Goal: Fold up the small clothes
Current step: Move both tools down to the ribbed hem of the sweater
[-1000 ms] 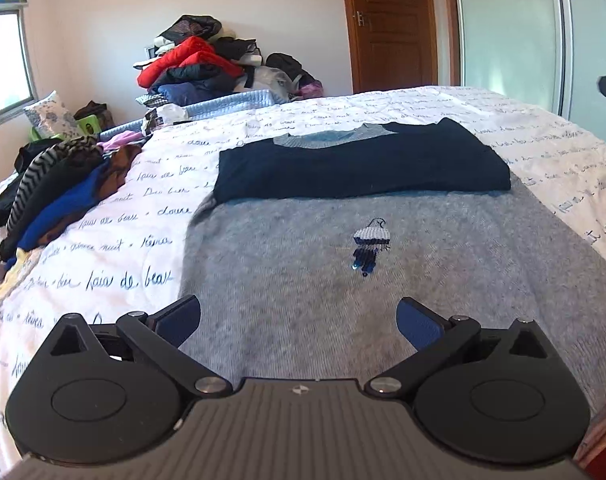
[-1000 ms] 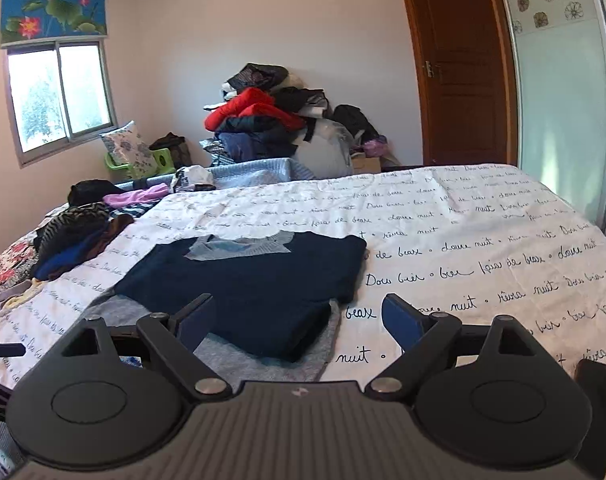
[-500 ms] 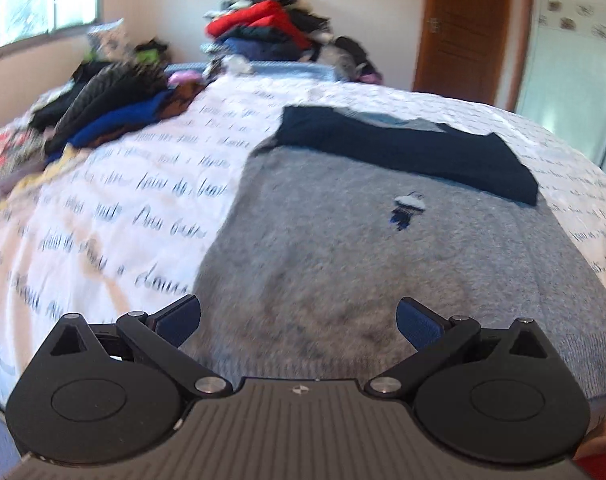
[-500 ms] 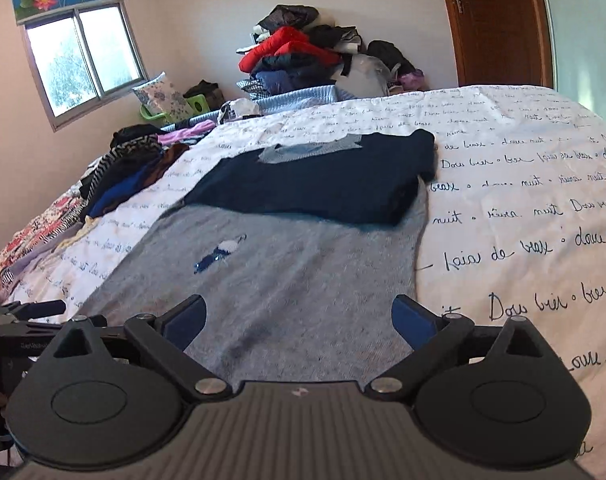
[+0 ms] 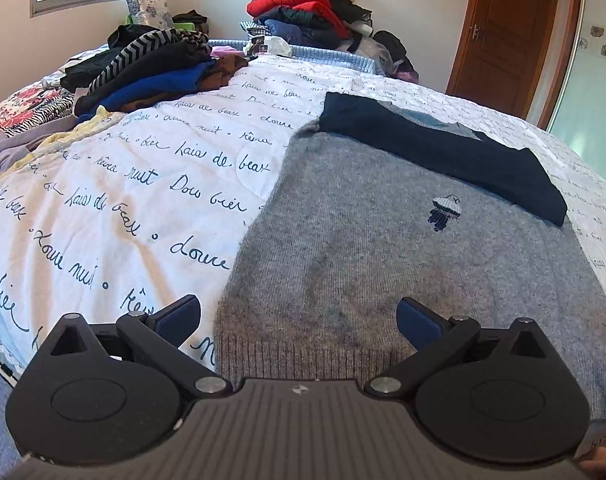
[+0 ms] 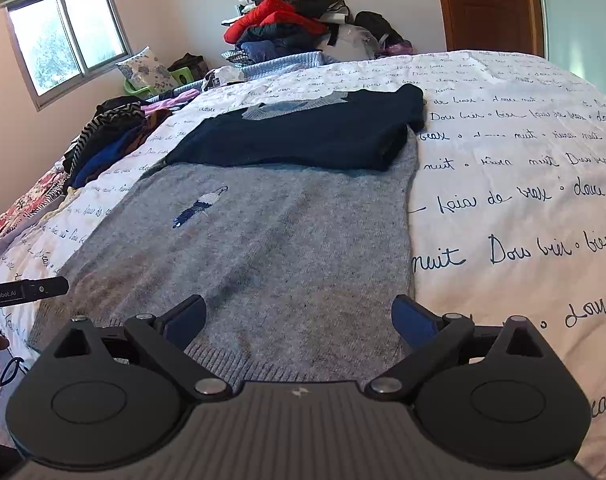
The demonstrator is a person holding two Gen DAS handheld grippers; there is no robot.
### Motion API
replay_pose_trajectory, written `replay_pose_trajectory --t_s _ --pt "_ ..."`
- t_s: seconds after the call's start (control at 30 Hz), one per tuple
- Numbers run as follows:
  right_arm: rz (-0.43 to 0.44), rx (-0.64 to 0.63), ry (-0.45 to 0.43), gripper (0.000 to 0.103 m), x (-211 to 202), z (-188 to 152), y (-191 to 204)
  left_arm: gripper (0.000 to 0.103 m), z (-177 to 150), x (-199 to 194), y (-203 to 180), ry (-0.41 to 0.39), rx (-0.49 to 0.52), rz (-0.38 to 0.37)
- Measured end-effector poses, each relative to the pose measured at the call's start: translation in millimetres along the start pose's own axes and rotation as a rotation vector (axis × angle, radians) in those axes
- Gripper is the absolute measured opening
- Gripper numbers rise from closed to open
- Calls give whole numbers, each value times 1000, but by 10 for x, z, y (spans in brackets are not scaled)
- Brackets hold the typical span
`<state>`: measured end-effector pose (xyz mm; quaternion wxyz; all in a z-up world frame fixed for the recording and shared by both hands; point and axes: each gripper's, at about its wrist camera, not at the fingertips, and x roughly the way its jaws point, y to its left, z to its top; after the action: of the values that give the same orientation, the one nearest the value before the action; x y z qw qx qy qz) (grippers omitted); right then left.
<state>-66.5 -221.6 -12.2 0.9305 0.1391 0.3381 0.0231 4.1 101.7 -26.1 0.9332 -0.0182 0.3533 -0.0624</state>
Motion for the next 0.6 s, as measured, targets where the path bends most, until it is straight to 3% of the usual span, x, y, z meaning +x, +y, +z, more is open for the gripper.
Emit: replay_pose_trajectory --t_s 0.27,0.47,0.6 --pt "-8 4 10 100 -4 -10 -83 103 -49 25 -9 14 45 -5" --pt "6 -13 33 100 -52 -13 -307 103 -128 -7 197 29 99 -143" --pt "1 -47 51 100 -79 -92 -397 103 -173 -30 395 28 71 -221"
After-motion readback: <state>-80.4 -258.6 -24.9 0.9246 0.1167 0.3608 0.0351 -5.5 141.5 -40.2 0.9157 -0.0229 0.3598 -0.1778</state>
